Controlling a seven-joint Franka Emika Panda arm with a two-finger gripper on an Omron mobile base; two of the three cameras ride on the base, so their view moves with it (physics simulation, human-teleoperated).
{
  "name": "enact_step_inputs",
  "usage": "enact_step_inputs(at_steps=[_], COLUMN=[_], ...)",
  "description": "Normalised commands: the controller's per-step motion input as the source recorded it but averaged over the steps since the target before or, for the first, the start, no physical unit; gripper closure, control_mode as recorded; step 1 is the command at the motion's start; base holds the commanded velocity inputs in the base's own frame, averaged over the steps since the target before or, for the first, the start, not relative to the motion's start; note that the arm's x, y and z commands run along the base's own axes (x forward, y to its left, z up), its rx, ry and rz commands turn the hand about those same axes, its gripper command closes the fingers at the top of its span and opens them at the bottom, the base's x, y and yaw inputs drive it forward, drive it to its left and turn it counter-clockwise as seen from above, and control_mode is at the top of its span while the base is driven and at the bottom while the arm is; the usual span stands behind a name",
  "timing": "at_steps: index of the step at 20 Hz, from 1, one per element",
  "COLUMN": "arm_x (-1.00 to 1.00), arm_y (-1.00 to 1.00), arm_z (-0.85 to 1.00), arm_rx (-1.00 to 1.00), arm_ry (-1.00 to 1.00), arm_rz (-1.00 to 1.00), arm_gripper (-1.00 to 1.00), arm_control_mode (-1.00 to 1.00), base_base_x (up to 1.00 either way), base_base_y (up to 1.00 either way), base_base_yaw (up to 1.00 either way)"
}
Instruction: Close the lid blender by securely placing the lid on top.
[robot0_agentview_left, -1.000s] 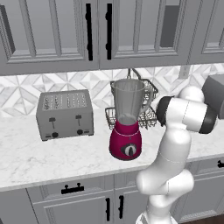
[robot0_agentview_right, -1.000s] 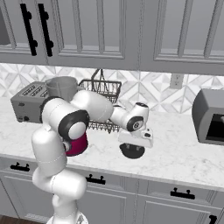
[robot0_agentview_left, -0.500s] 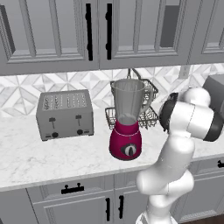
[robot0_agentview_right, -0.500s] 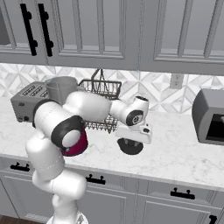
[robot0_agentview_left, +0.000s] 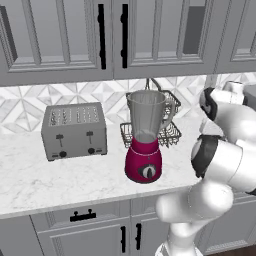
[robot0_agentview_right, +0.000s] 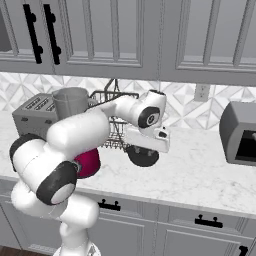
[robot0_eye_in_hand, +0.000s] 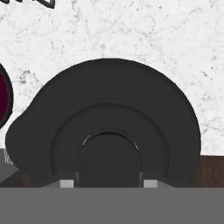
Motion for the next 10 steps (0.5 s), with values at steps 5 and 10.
enact_step_inputs(at_steps=[5, 10], arm_x=[-0.82, -0.68], arm_y=[0.44, 0.81], arm_z=[1.0, 1.0], arm_rx=[-0.04, -0.06], arm_ry=[-0.13, -0.09], arm_rz=[0.0, 0.0], arm_gripper=[1.0, 1.0], arm_control_mode=[-1.0, -1.0], base_base_x=[0.0, 0.0], base_base_y=[0.0, 0.0], base_base_yaw=[0.0, 0.0])
